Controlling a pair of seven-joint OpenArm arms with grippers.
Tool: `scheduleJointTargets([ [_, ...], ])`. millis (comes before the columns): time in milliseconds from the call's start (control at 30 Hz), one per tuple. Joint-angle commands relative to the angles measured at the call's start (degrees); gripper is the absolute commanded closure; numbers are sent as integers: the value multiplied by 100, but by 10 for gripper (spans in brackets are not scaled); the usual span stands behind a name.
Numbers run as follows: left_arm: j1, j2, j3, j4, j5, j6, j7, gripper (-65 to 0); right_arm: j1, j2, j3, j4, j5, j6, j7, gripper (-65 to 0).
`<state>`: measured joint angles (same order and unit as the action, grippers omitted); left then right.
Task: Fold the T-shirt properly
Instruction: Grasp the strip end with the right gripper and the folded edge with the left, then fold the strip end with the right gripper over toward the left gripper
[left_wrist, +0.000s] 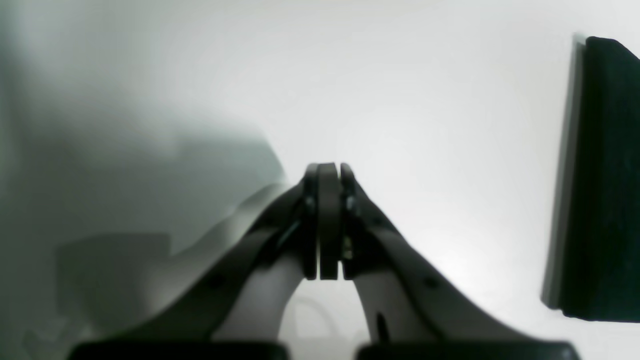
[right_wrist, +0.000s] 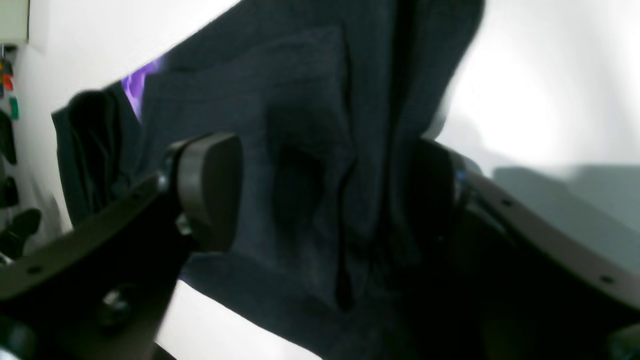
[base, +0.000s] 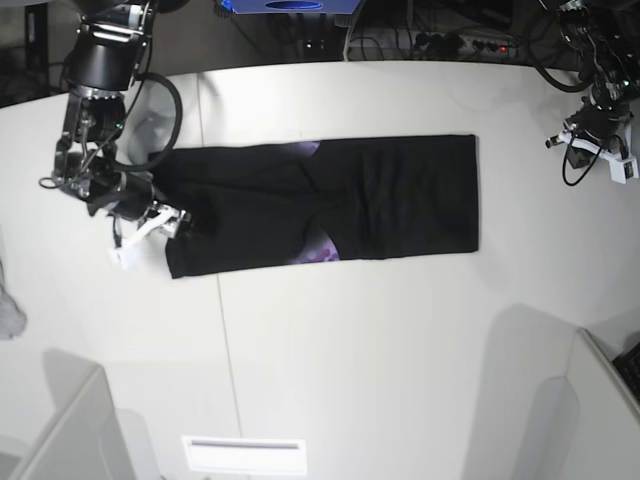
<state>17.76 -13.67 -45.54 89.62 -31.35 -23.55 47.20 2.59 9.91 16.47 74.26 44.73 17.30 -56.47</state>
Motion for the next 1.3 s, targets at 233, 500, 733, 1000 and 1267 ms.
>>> scheduleJointTargets([
  [233, -22, -220, 1244, 62, -43, -14, -707, 0, -88, -2, -359, -54, -231, -73, -169, -257],
  [500, -303, -237, 1780, -642, -34, -5, -988, 0, -35, 42, -333, -63, -240, -90, 34, 0],
  [733, -453, -299, 2448, -738, 116, 3, -997, 0, 36, 156, -500, 288, -249, -99, 25, 0],
  [1000, -646, -264, 2958, -729, 546, 3, -988, 0, -96, 156, -1370, 1589, -249, -970, -10, 0],
  [1267, -593, -264, 3099, -554, 546, 3, -988, 0, -140, 112, -2126, 2451, -196, -1690, -10, 0],
])
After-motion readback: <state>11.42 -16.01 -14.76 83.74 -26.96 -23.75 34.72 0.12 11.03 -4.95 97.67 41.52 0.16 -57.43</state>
